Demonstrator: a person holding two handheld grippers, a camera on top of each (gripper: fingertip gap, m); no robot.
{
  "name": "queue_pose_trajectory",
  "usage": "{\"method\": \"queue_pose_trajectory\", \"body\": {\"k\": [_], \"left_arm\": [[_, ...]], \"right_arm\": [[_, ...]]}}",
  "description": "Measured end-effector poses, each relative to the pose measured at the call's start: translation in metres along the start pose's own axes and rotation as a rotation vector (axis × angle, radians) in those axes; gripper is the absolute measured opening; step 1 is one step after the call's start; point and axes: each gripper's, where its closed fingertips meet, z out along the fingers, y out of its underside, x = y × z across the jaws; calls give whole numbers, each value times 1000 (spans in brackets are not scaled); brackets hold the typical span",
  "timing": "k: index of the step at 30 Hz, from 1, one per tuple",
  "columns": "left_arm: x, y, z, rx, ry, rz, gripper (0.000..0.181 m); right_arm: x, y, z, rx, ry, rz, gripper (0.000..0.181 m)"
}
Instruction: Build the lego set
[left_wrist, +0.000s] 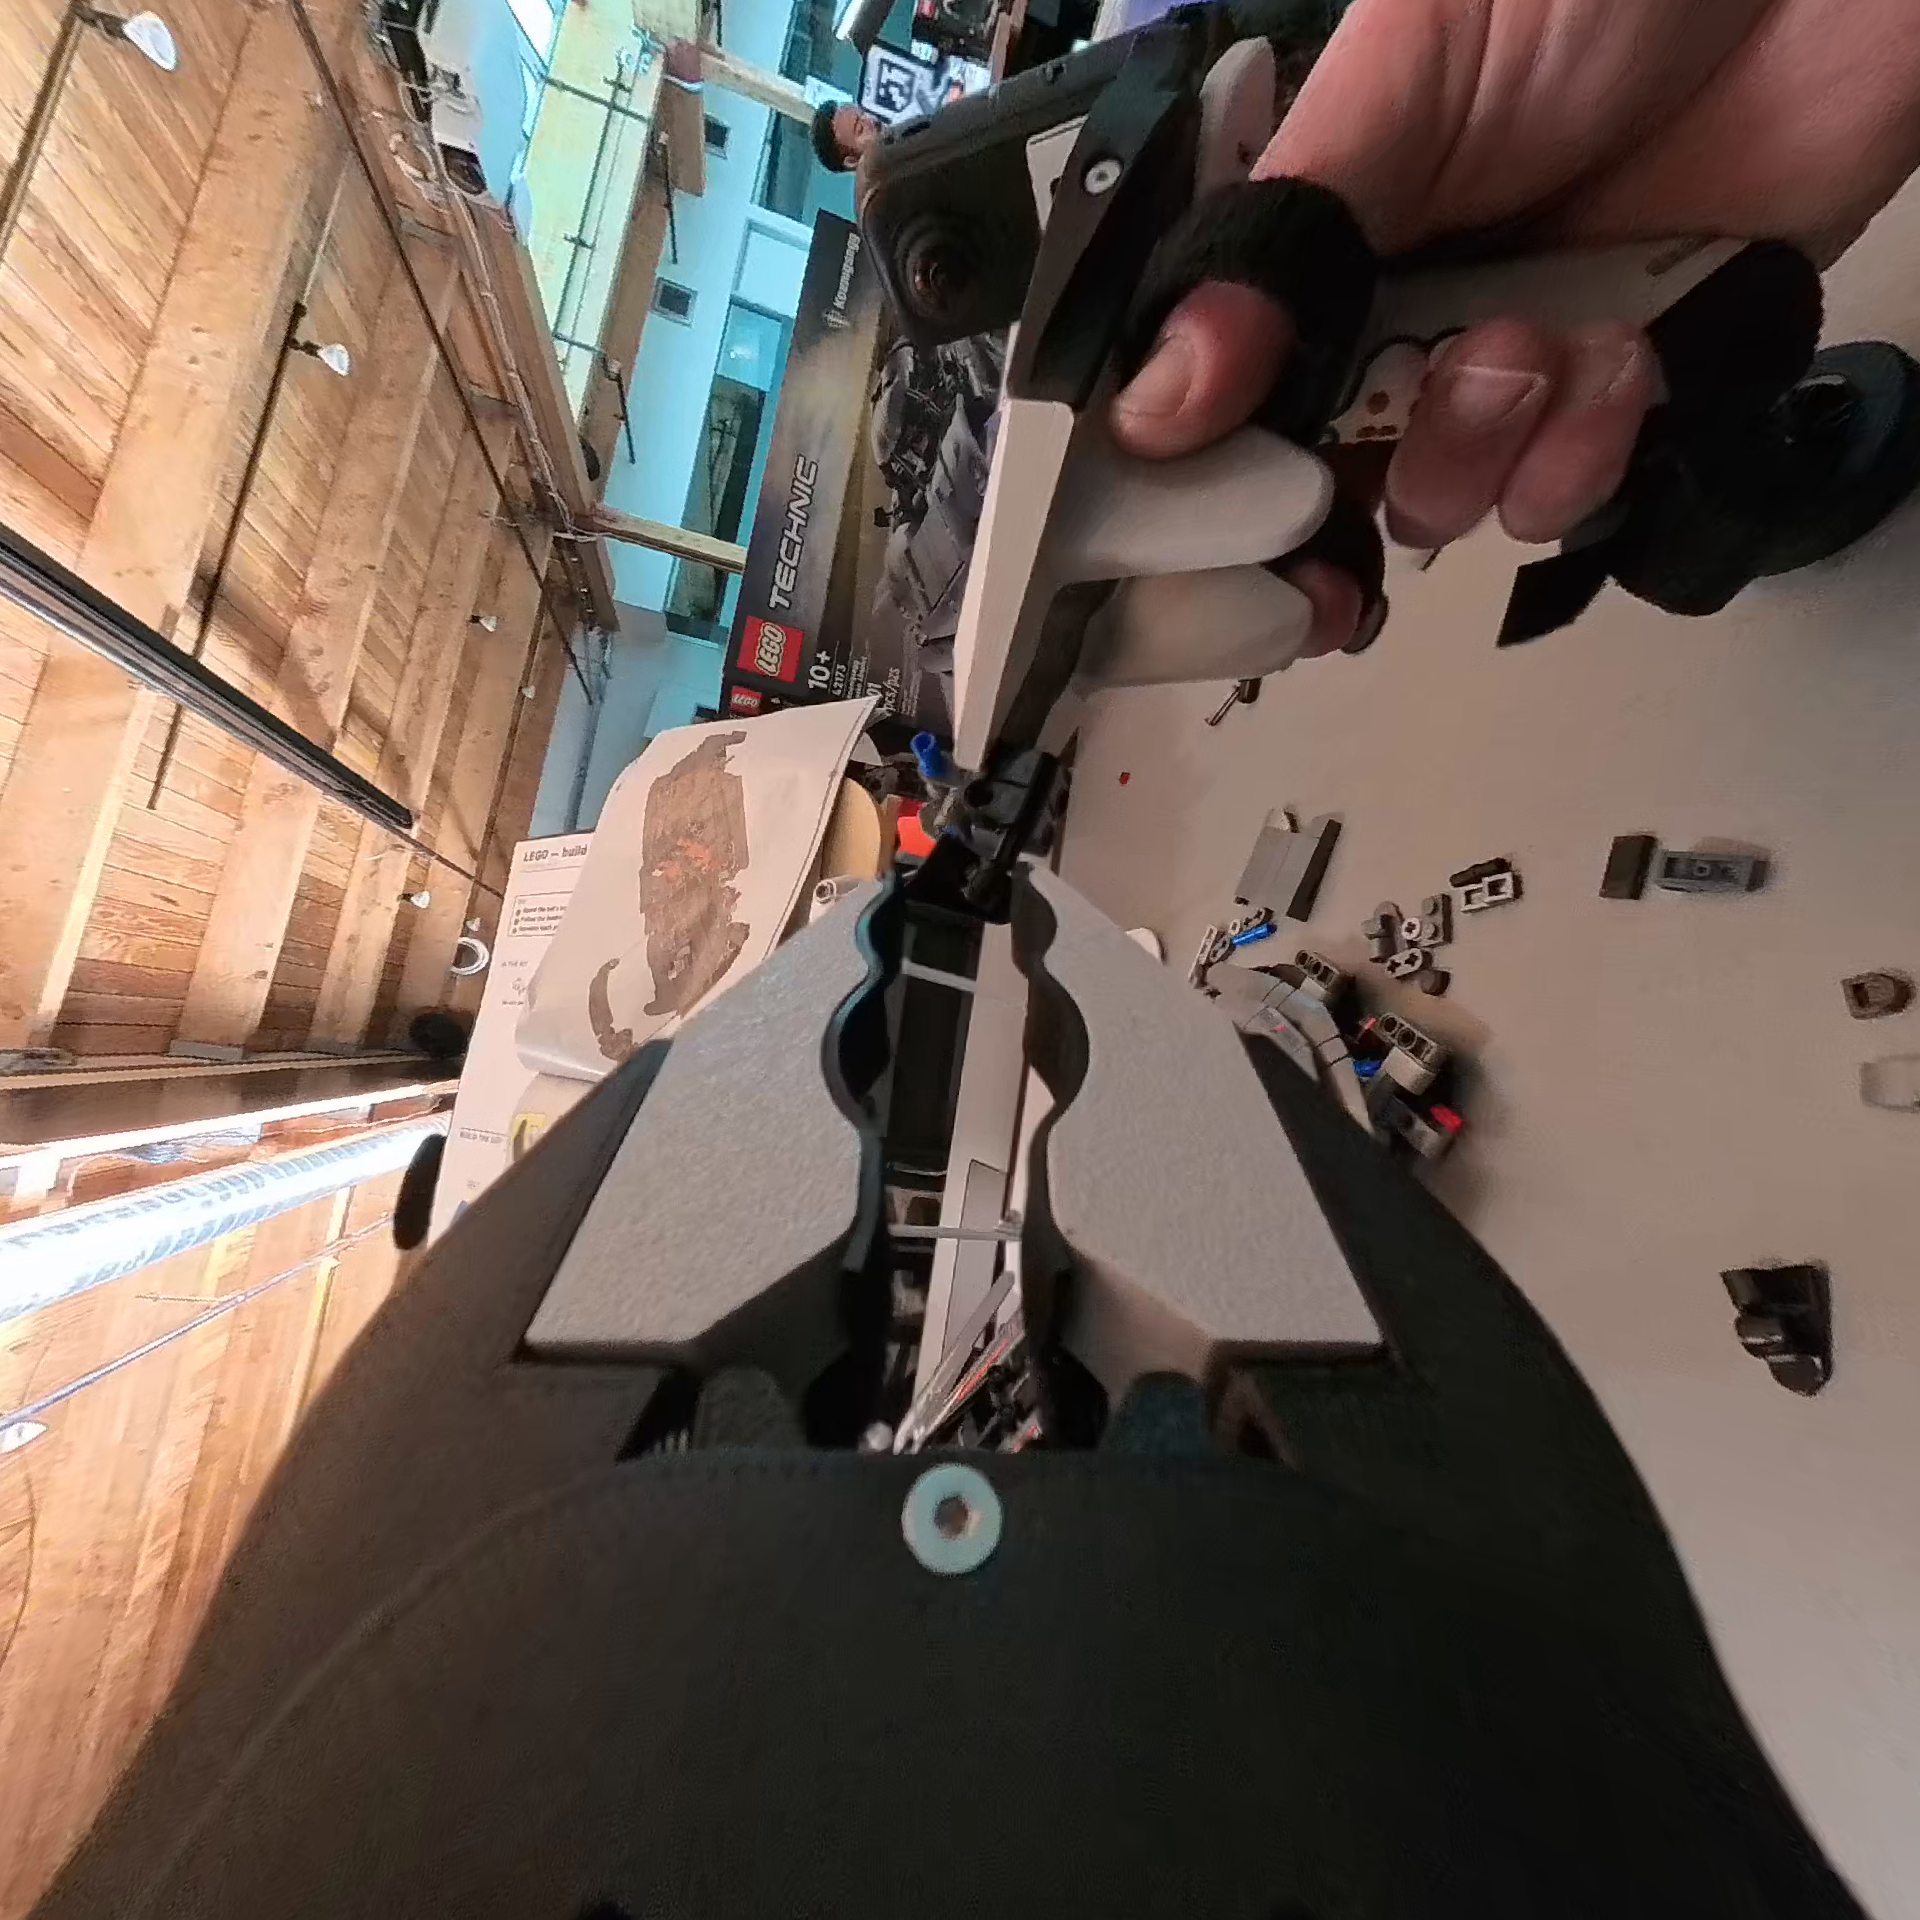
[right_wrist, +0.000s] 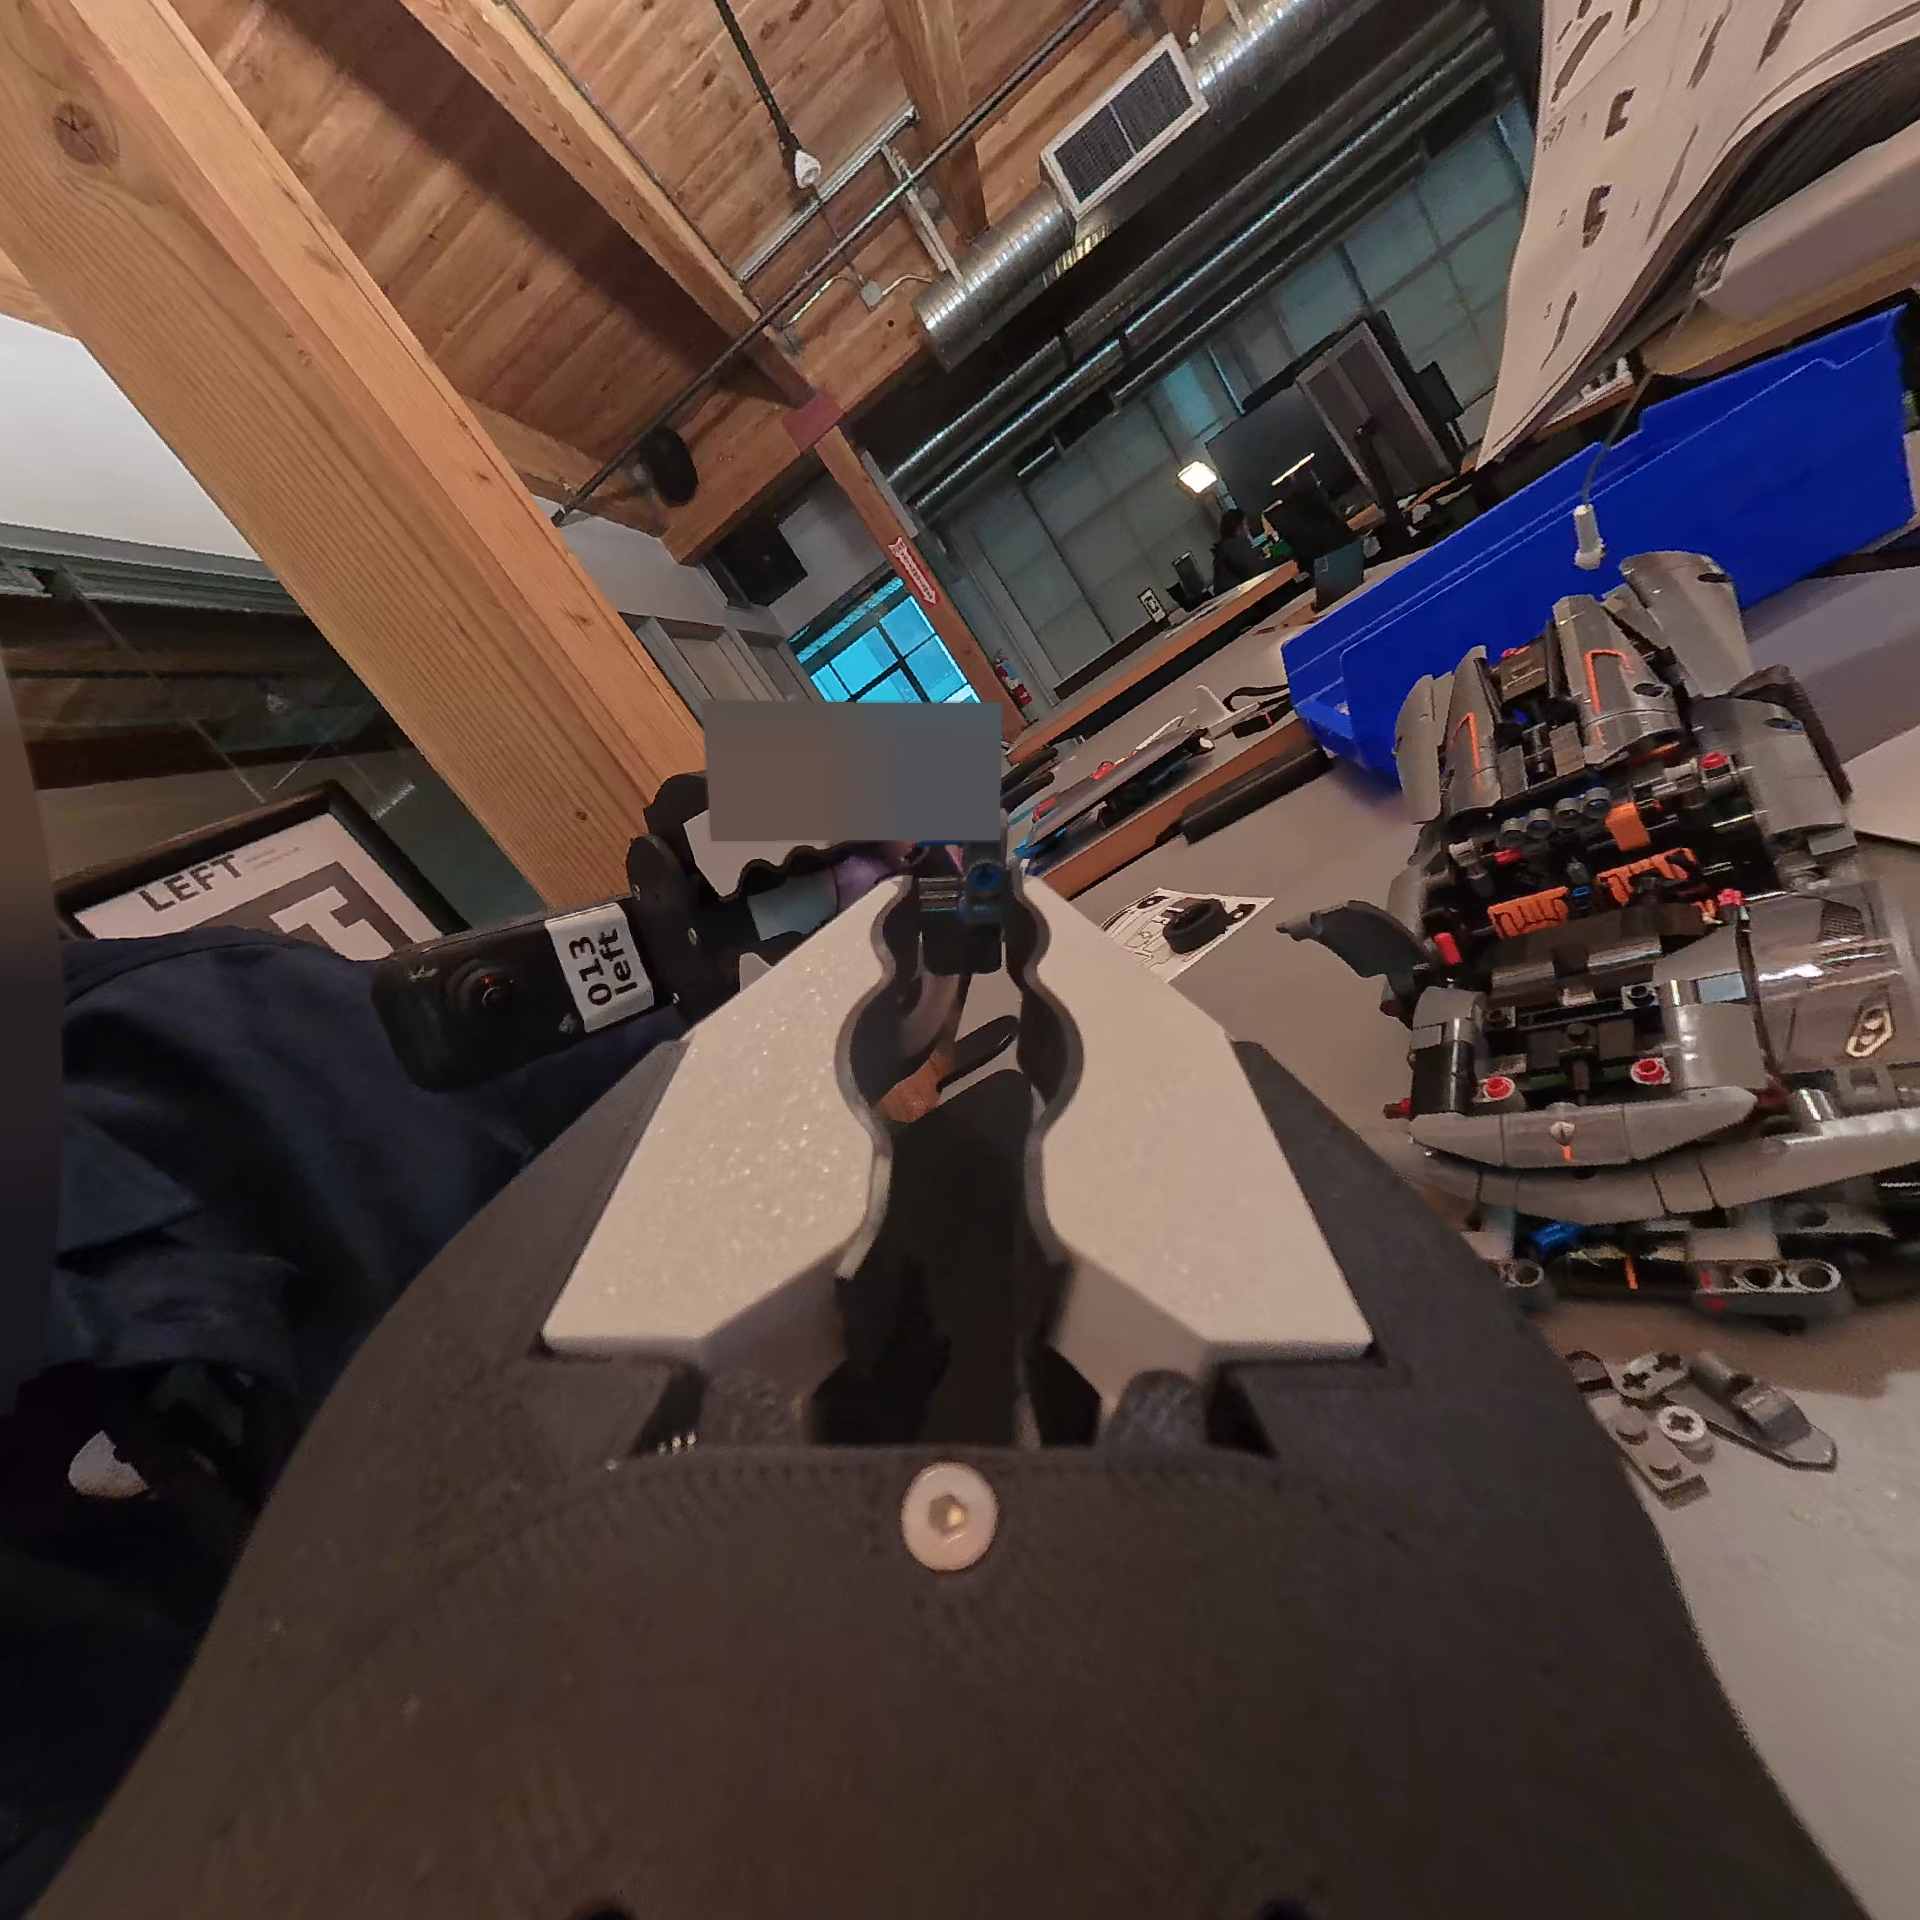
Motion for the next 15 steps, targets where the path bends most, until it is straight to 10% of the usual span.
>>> {"method": "queue_pose_trajectory", "body": {"k": [1, 15], "left_arm": [[0, 1, 1, -10, -2, -2, 17], [-7, 5, 12, -57, -36, -12, 17]], "right_arm": [[2, 0, -1, 4, 13, 2, 13], [10, -12, -3, 88, 70, 8, 14]]}}
